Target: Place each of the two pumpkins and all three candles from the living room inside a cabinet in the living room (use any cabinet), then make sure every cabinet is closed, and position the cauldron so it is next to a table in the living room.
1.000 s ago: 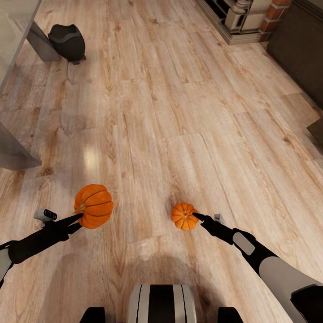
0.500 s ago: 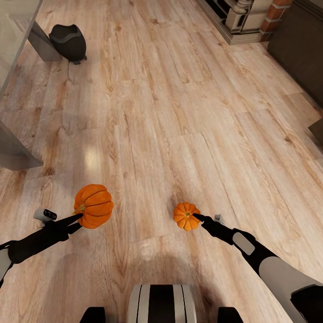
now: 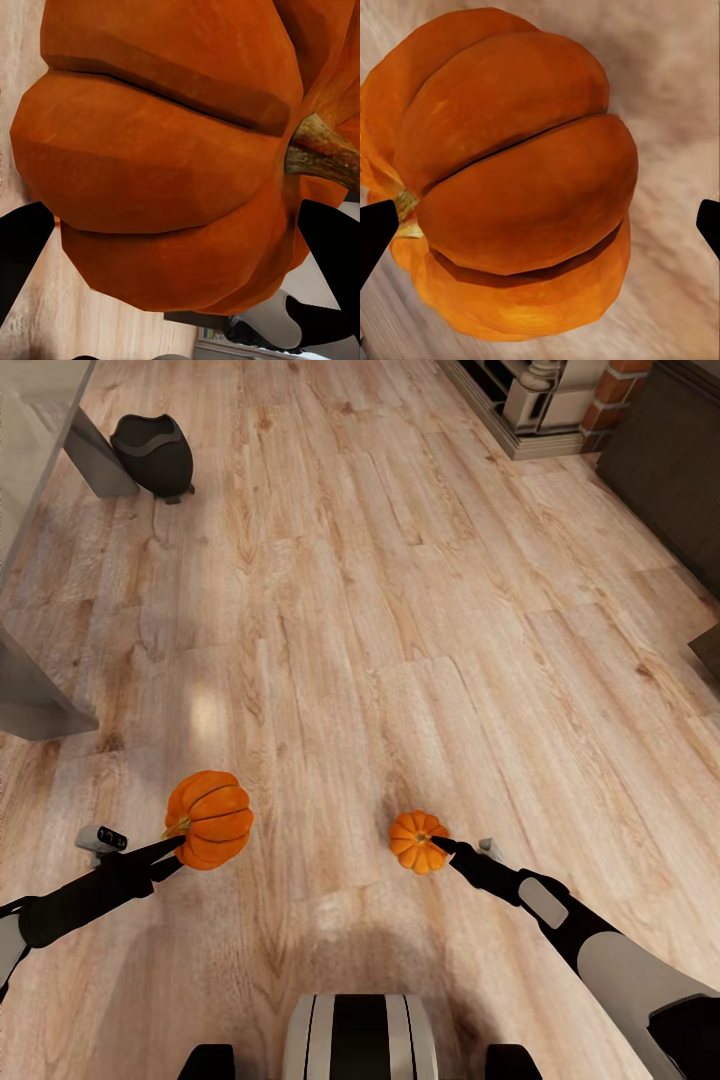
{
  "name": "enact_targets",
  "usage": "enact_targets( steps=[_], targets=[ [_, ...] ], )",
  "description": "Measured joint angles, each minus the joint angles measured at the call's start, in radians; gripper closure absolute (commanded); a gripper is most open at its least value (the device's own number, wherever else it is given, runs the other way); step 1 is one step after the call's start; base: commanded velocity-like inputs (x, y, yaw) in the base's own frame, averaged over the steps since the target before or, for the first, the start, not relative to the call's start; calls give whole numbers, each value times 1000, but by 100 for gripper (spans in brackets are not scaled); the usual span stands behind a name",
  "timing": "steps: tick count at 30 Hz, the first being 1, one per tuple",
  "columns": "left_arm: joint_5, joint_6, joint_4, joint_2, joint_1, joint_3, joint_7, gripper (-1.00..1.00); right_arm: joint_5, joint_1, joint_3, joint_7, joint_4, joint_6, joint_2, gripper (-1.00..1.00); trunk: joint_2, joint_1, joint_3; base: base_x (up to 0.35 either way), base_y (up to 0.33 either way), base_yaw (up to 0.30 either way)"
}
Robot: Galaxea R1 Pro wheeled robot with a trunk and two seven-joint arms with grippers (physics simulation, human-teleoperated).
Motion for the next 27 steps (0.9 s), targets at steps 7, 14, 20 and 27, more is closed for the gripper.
enact_targets(
  steps=[7,14,20,27],
  targets=[
    [0,-2,0,0,0,-1,0,100,1,0,0,-1,0,0,0,-100,0,0,0,0,21,0],
    [-1,-2,0,0,0,0,0,100,2,0,1,-2,1,1,0,-100,0,0,0,0,1,0],
    [-1,-2,0,-1,0,-1,0,100,2,0,1,-2,1,1,0,-100,0,0,0,18,14,0],
    [1,-1,0,0,0,-1,0,100,1,0,1,-2,1,1,0,-100,0,0,0,19,10,0]
  ],
)
